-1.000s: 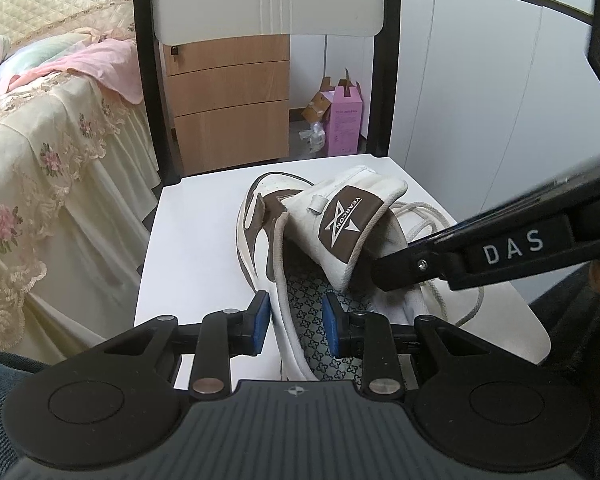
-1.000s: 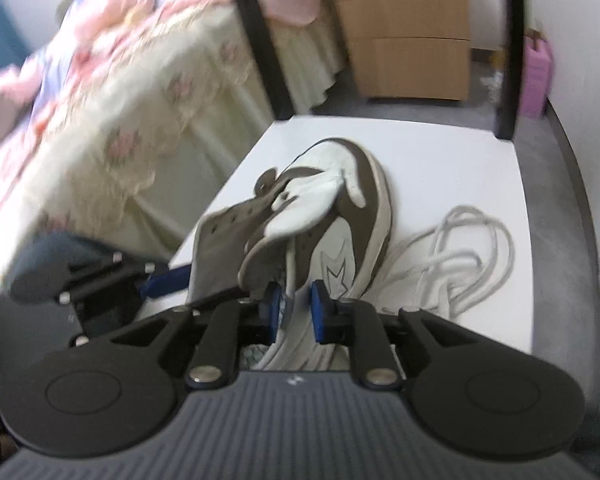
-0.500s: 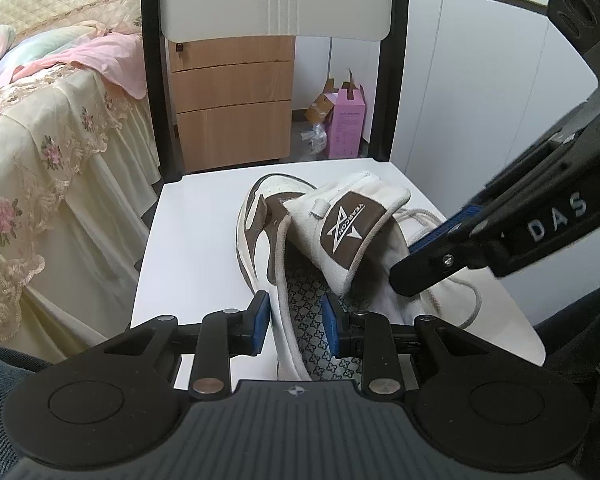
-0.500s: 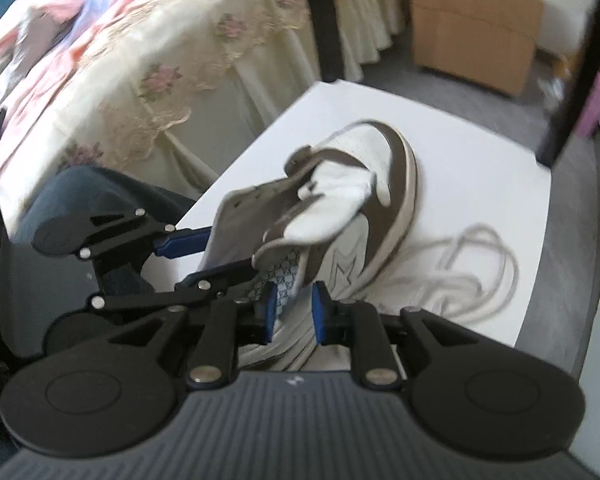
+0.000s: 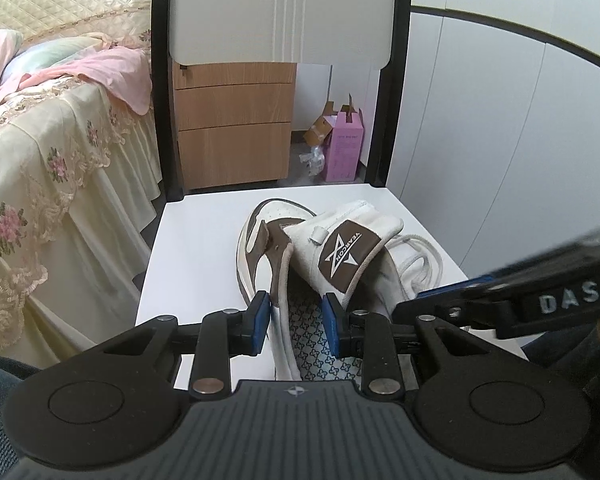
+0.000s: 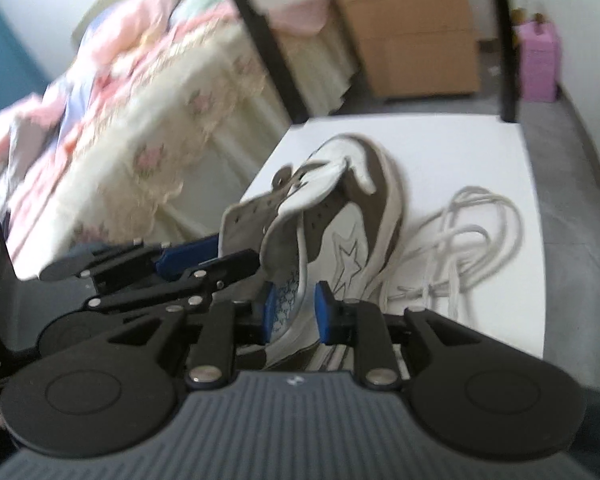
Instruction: Lace up shoes with both hands
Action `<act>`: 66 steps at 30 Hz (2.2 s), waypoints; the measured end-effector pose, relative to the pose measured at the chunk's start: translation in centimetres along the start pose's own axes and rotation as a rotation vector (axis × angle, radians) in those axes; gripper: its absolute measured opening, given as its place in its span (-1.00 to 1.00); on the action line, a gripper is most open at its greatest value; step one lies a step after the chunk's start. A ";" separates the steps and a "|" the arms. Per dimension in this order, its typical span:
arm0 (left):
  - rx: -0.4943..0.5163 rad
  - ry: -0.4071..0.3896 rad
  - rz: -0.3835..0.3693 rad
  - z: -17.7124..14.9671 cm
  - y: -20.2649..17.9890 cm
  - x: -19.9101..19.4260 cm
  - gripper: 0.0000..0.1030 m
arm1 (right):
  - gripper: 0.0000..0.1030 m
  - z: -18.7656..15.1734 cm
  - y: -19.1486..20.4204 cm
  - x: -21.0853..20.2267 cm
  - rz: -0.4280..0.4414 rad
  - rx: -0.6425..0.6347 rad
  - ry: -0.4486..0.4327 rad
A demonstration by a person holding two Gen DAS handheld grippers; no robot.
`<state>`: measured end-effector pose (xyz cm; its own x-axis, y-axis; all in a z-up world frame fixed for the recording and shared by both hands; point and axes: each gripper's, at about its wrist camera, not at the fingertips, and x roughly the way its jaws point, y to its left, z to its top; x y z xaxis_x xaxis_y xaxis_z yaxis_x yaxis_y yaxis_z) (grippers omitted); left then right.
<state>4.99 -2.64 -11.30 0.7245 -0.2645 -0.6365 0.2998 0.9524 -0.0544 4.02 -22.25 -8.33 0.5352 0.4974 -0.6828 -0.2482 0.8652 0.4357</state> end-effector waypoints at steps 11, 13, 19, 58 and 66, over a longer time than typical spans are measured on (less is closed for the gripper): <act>0.046 -0.048 -0.003 0.3 0.1 -1.7 -0.32 | -0.55 0.7 -1.1 0.0 -0.024 0.114 -0.112; 0.064 -0.059 0.004 0.4 0.0 -2.0 -0.08 | -0.53 0.4 -1.1 0.4 -0.018 0.103 -0.123; 0.178 -0.058 0.007 1.3 -0.3 -2.5 0.12 | -0.53 1.2 -0.3 1.6 -0.011 0.038 -0.100; 1.045 0.061 0.050 3.4 -7.2 6.5 -0.71 | -0.72 2.0 -2.5 2.5 0.079 0.131 -0.090; 1.115 0.082 0.010 3.4 -6.6 6.7 -0.76 | -0.65 2.0 -1.1 3.9 -0.010 -0.021 -0.114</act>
<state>9.93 -11.24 -12.56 0.6992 -0.2076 -0.6841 0.7128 0.2754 0.6450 8.02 -21.42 -10.26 0.6257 0.4790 -0.6157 -0.2582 0.8719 0.4160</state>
